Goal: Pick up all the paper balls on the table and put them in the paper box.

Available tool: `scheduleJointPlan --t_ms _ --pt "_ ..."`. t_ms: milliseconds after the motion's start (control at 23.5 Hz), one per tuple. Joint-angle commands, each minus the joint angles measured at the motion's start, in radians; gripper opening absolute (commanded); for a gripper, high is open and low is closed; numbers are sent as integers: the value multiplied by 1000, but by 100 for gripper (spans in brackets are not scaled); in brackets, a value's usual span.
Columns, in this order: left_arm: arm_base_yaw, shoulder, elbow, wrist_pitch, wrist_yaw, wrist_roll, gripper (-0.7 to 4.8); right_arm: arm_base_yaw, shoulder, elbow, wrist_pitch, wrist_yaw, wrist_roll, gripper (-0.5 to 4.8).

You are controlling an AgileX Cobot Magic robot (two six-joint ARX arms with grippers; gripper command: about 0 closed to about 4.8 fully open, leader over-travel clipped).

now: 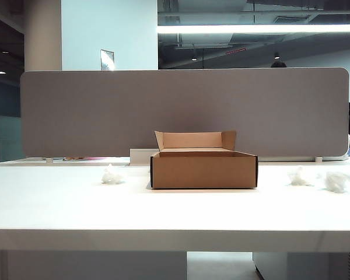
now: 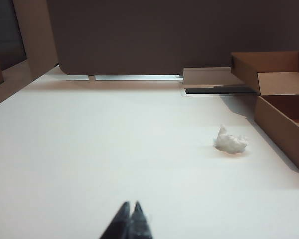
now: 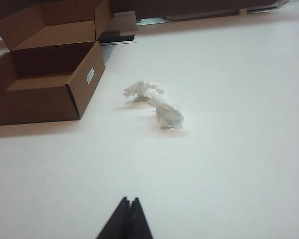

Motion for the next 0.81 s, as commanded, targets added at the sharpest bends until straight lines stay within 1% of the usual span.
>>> scheduleJointPlan --t_ms 43,383,553,596,638,723,808 --pt "-1 1 3 10 -3 0 -5 0 -1 -6 10 3 2 -1" --pt "-1 1 3 14 3 0 -5 0 -1 -6 18 3 2 -1" --pt "-1 1 3 64 11 -1 -6 0 -1 -6 17 5 5 -1" --pt "-1 1 3 76 12 -11 -6 1 -1 -6 21 5 5 -1" --pt "-1 1 3 90 16 -44 -6 1 -1 -6 26 4 4 -1" --pt "-2 1 5 93 21 -84 -5 1 -1 -6 31 2 10 -1" --pt "-2 1 5 92 75 -115 -5 1 -1 -6 39 -29 87 -1"
